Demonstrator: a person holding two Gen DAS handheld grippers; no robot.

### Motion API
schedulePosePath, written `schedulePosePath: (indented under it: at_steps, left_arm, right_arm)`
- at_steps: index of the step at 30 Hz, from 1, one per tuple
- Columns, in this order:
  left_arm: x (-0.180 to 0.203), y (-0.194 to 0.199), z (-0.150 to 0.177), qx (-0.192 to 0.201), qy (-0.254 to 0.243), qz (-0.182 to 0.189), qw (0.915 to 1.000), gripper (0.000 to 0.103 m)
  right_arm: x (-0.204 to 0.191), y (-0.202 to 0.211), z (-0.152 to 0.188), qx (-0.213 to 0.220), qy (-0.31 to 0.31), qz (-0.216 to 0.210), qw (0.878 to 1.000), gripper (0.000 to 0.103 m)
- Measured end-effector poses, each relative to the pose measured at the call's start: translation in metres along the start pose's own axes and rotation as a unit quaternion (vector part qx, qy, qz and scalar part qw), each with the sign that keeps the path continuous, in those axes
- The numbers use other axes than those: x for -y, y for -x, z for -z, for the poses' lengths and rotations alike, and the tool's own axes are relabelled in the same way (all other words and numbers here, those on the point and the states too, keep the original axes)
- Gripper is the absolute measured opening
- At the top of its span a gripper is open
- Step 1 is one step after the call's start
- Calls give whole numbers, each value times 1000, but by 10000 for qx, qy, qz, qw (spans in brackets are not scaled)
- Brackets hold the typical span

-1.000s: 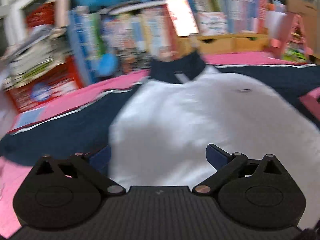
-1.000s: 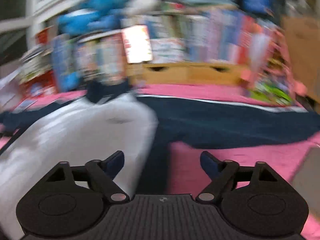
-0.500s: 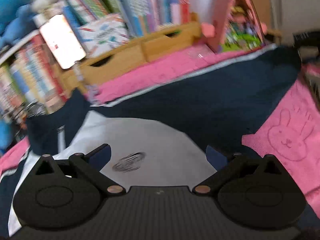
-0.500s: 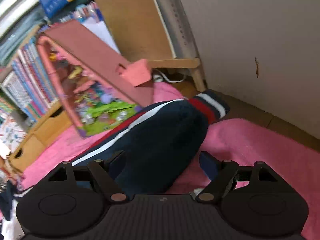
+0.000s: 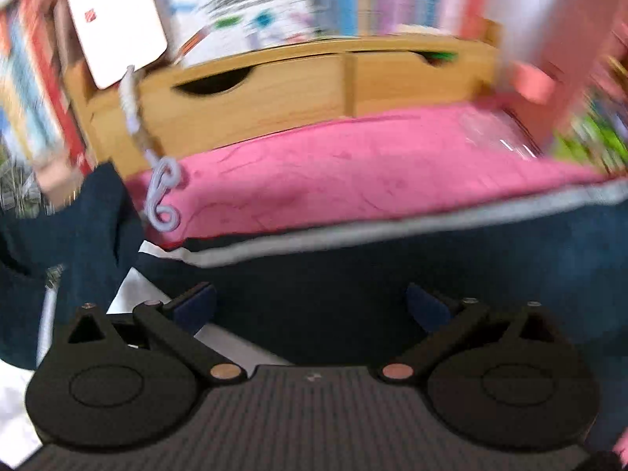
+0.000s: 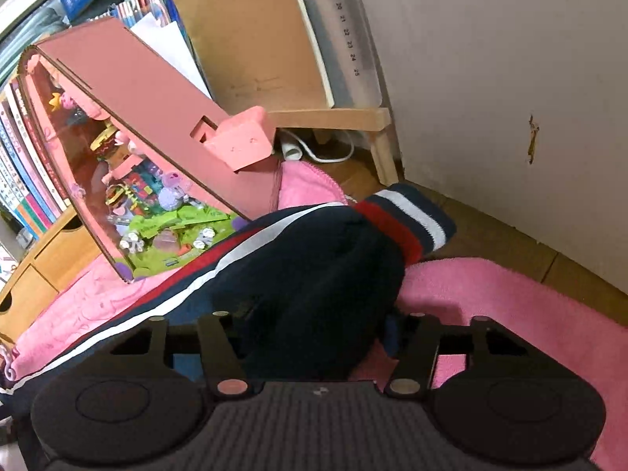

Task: Fold clothes
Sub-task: 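Grasp the striped sleeve cuff with the right gripper, then lay the striped sleeve across the jacket with the right gripper and open it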

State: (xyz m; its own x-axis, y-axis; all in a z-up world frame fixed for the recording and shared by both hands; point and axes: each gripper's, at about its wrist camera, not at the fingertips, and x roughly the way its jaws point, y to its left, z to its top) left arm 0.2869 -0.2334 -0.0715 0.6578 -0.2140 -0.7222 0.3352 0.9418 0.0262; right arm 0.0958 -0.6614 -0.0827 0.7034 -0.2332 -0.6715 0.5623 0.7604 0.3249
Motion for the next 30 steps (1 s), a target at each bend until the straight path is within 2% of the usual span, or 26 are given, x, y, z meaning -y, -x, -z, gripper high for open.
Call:
schedulePosePath:
  at_steps: [3,4,6,8,9,11,15,17,19,21,22,24,26,27,28,29,30]
  left_arm:
    - [2,-11,-8,162,-3,-125,9998,103]
    - [3,-13,-9,181,13,-161,9997,103]
    - [1,-12,-12,77,163,-217,9996,103]
    - [1,-8,-13,-40,232,-310,9992,103]
    - [0,0,-10,-19,176,-334,9993,99]
    - [-4,16,-3,36,51,-378,9993,99]
    - [-27,67,17,213,144,51,9997,99]
    - [-43,97,32,365,239,288,9986,99]
    - [-65,129,48,476,473,671,9955,99]
    - [-101,158,66,535,923,1227,9867,100]
    - [-122,172,77,539,1248,1621,9774,101]
    - [-158,190,96,541,1947,2356,9506,103]
    - [-185,201,114,515,2447,2629,9319,103]
    - [-194,205,123,512,2544,2459,9339,103]
    - [-200,208,129,506,2565,2173,9404,103]
    - [-203,210,137,498,2562,1891,9466,103]
    - [-204,208,141,448,2581,1864,9469,103]
  right_arm:
    - [1,3,-1,25,9,52,10000,35]
    - [1,4,-1,40,-11,41,10000,22]
    - [-1,10,-2,75,-35,-68,9999,13]
    - [-7,22,-3,159,93,-125,9998,10]
    - [-11,29,-4,217,185,-146,9995,10]
    - [-20,47,-4,346,276,-291,9986,9]
    - [-47,89,2,601,515,-751,9940,8]
    - [-74,114,13,713,835,-1098,9879,8]
    - [-111,135,34,762,1233,-1562,9770,8]
    - [-154,147,64,686,1660,-2129,9604,8]
    - [-178,152,82,613,1898,-2414,9497,8]
    - [-227,154,124,406,2432,-2911,9244,8]
    - [-274,153,173,190,3091,-3240,8940,11]
    - [-294,150,198,69,3371,-3282,8824,14]
    - [-310,148,219,-59,3604,-3286,8730,27]
    - [-319,146,235,-200,3748,-3219,8692,46]
    - [-328,144,250,-340,3891,-3150,8650,54]
